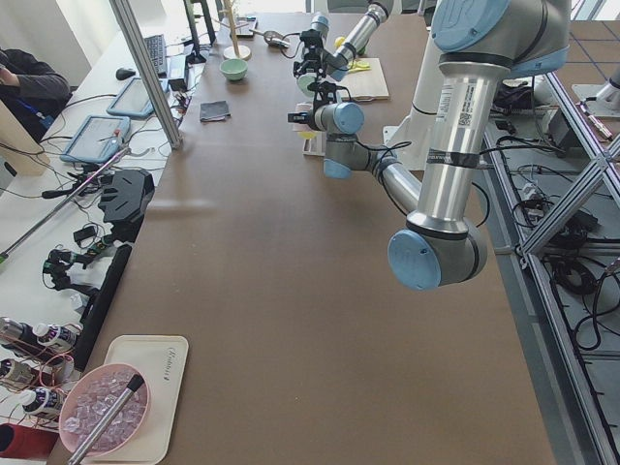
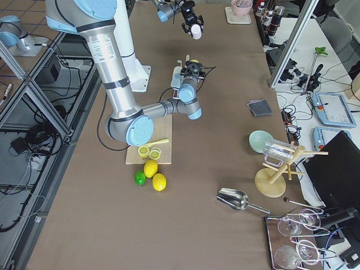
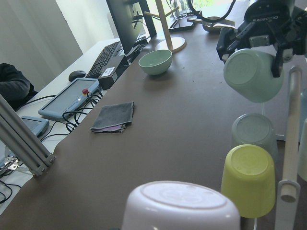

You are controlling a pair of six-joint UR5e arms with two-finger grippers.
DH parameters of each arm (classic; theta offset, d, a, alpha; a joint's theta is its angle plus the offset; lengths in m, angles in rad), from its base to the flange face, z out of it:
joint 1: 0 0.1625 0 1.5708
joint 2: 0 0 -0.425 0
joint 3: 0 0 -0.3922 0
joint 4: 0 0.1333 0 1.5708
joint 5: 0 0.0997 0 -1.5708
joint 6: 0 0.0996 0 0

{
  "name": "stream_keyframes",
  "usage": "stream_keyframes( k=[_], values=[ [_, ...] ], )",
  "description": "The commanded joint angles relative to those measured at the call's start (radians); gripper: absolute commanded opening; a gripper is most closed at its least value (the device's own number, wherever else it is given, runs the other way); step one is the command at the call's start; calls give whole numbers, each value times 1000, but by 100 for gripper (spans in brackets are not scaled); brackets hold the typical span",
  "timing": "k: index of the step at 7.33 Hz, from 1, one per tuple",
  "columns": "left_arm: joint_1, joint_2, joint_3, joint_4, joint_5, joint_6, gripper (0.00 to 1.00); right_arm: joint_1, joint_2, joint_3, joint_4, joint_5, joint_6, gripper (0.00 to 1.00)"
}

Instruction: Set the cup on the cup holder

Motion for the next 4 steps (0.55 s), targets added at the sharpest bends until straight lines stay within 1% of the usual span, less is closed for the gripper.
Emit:
stream_keyframes(
  k=[1, 4],
  values=[
    [26, 12, 32, -114, 0, -1, 36, 0, -4, -2, 11, 0, 0, 100],
    [66, 16, 58, -257, 2, 1, 36, 23, -15, 1, 23, 12, 6, 100]
  ],
)
